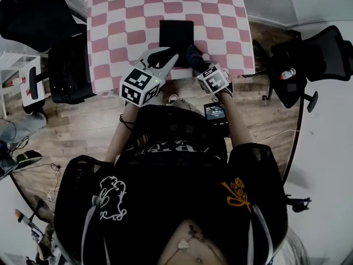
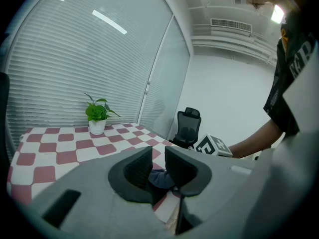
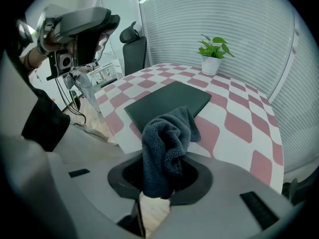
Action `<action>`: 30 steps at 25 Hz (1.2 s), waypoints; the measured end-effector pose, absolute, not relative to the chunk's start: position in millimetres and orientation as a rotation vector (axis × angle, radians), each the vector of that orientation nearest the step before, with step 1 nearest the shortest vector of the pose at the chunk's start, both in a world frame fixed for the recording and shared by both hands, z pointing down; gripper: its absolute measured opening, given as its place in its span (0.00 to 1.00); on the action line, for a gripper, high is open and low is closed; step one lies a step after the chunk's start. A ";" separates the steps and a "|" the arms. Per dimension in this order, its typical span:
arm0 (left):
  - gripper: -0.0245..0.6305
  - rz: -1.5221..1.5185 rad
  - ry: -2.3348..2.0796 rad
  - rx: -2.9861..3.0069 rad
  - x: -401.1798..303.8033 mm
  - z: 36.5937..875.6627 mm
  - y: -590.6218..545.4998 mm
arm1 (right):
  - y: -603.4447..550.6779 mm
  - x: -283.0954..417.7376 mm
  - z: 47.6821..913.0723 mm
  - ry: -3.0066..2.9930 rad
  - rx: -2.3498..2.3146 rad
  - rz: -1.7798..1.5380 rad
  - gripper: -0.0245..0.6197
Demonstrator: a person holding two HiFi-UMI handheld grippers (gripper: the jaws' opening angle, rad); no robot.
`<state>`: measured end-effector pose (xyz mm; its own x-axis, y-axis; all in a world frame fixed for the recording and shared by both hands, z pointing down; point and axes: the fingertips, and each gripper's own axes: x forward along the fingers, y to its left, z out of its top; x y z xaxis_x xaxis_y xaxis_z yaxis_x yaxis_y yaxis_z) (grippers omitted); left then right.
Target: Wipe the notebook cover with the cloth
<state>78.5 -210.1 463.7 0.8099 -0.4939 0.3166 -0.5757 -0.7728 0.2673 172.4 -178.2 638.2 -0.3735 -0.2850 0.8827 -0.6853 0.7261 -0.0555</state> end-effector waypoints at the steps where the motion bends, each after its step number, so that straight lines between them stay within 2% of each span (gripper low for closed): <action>1: 0.15 0.324 -0.818 2.642 80.2 463.3 -207.0 | -172.8 172.6 638.8 -1.964 0.735 0.529 0.18; 13: 0.15 0.340 -1.020 2.570 76.7 461.8 -146.9 | -139.4 174.5 599.2 -2.130 0.857 0.608 0.18; 20: 0.15 0.481 -1.056 2.588 66.7 463.2 -109.2 | -124.9 177.8 563.5 -2.250 0.946 0.662 0.18; 30: 0.15 0.428 -1.136 2.567 50.3 446.9 -94.9 | -109.6 155.3 516.7 -2.376 1.017 0.711 0.18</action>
